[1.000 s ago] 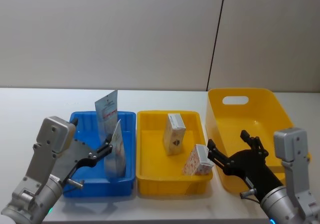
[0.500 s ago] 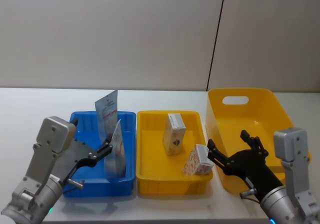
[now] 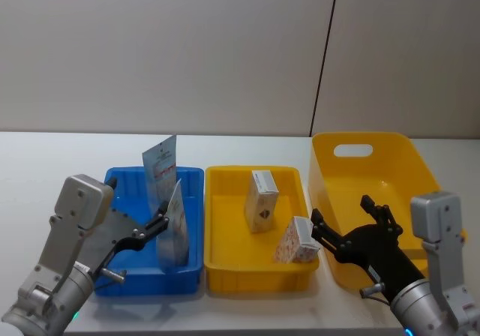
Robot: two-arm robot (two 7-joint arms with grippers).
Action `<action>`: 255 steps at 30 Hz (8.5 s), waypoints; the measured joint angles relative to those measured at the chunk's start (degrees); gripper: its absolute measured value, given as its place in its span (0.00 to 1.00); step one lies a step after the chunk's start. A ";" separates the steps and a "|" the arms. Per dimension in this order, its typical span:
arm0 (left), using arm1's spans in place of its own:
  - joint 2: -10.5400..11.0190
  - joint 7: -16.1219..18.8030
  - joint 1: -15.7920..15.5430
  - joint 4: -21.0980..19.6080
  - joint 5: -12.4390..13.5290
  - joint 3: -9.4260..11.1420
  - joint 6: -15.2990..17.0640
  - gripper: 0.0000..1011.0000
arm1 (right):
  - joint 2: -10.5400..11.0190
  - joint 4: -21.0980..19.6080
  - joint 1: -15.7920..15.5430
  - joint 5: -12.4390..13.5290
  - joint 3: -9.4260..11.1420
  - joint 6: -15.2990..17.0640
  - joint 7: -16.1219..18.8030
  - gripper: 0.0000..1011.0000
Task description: Bimanual collaborative sorting of washing and personal care products
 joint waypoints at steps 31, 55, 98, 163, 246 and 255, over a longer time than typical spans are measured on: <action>1.71 -4.51 5.00 -3.92 -5.65 -2.15 1.49 0.99 | 0.00 0.00 0.00 0.00 0.00 0.00 0.00 0.99; -0.08 -11.80 4.39 -1.31 -13.08 -2.76 6.82 0.99 | 0.00 0.00 0.00 0.00 0.00 0.00 0.00 0.99; -9.14 -16.78 -12.24 21.77 -10.14 0.52 7.36 0.72 | 0.00 0.00 0.00 0.00 0.00 0.00 0.00 0.99; -5.43 -31.26 -14.14 14.33 -17.38 -4.29 -1.88 0.24 | 0.00 0.00 0.00 0.00 0.00 0.00 0.00 0.99; -8.18 -50.83 -20.68 23.64 -26.19 0.82 -3.55 0.24 | -0.70 10.03 19.64 -18.57 -16.50 3.07 8.94 0.53; -8.20 -50.89 -20.67 23.64 -26.19 0.83 -3.55 0.33 | -0.95 10.50 19.92 -19.05 -16.66 2.96 8.76 0.42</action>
